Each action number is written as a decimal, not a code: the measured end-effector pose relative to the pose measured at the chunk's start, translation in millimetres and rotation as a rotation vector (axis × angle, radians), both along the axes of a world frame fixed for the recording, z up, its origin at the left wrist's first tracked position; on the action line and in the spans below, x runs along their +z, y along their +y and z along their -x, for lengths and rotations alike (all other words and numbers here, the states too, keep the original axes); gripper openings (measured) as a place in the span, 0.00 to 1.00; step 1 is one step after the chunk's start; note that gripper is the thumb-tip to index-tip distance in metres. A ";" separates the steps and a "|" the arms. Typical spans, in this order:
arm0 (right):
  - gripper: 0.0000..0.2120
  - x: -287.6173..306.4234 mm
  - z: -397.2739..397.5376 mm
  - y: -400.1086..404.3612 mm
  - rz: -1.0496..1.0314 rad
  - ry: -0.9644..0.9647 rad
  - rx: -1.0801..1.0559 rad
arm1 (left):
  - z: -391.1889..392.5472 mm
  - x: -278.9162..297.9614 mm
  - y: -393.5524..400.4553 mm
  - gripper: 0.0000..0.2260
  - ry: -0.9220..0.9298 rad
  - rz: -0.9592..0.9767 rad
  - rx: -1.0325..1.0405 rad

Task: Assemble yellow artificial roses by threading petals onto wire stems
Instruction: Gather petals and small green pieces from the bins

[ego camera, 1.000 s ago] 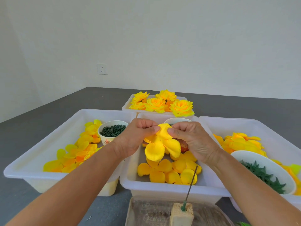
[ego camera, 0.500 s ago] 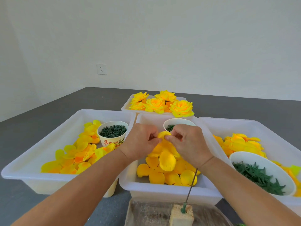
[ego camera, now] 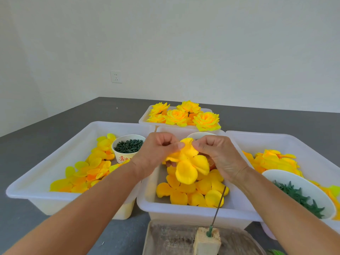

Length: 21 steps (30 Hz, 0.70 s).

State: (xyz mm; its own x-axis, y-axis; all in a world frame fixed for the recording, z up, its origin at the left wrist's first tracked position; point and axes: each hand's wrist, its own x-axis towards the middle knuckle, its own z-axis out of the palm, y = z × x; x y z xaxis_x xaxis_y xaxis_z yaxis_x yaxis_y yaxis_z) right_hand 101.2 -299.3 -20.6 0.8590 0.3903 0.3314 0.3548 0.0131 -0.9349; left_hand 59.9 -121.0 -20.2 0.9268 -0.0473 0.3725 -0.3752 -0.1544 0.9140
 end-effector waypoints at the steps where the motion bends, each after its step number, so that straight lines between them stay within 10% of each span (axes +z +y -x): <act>1: 0.13 0.7 -0.2 0.7 -0.042 0.036 0.038 | -0.9 0.7 0.5 0.10 0.037 0.075 -0.050; 8: 0.11 2.8 0.3 0.2 -0.156 0.034 0.082 | 1.7 2.0 -6.4 0.18 0.239 0.114 -0.264; 15: 0.07 2.2 0.4 4.4 -0.054 -0.180 -0.274 | 0.4 -1.6 -11.9 0.09 -0.019 -0.045 0.090; 21: 0.11 3.5 6.4 4.6 0.067 -0.070 -0.133 | -2.9 -4.2 -13.0 0.06 -0.115 -0.196 0.202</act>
